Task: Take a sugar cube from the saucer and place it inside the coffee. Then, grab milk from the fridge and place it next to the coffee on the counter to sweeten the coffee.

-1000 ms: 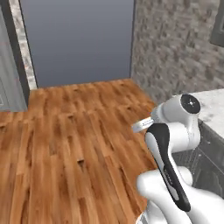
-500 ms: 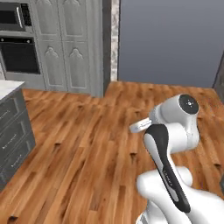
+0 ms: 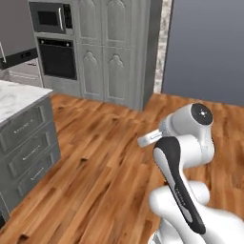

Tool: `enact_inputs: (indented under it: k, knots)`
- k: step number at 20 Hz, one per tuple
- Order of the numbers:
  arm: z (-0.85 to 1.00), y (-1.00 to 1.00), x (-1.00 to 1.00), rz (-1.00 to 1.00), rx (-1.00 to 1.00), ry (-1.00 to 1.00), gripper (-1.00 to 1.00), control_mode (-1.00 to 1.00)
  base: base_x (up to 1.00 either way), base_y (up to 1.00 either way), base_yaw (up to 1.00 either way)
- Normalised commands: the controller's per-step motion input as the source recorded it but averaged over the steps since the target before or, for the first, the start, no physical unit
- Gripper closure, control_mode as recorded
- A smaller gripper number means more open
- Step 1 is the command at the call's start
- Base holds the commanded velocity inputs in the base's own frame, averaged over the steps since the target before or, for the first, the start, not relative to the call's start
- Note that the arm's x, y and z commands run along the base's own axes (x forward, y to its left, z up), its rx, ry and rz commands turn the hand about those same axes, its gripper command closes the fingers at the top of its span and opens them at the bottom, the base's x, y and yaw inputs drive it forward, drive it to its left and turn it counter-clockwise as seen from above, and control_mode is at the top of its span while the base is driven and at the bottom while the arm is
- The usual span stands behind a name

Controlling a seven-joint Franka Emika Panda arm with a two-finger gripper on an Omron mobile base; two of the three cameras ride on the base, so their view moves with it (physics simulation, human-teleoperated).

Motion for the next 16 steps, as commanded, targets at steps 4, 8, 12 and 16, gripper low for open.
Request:
enact_inputs:
  k: [4, 8, 12, 16]
  knots:
    - [0.00, 0.00, 0.00, 0.00, 0.00, 0.00, -1.00, 1.00, 1.00, -0.62, 0.18]
    - [0.00, 0.00, 0.00, 0.00, 0.00, 0.00, -1.00, 1.00, 1.00, -0.59, 0.20]
    - [0.00, 0.00, 0.00, 0.00, 0.00, 0.00, -1.00, 1.00, 1.00, -0.51, 0.22]
    - [0.00, 0.00, 0.00, 0.00, 0.00, 0.00, -1.00, 1.00, 1.00, -0.43, 0.23]
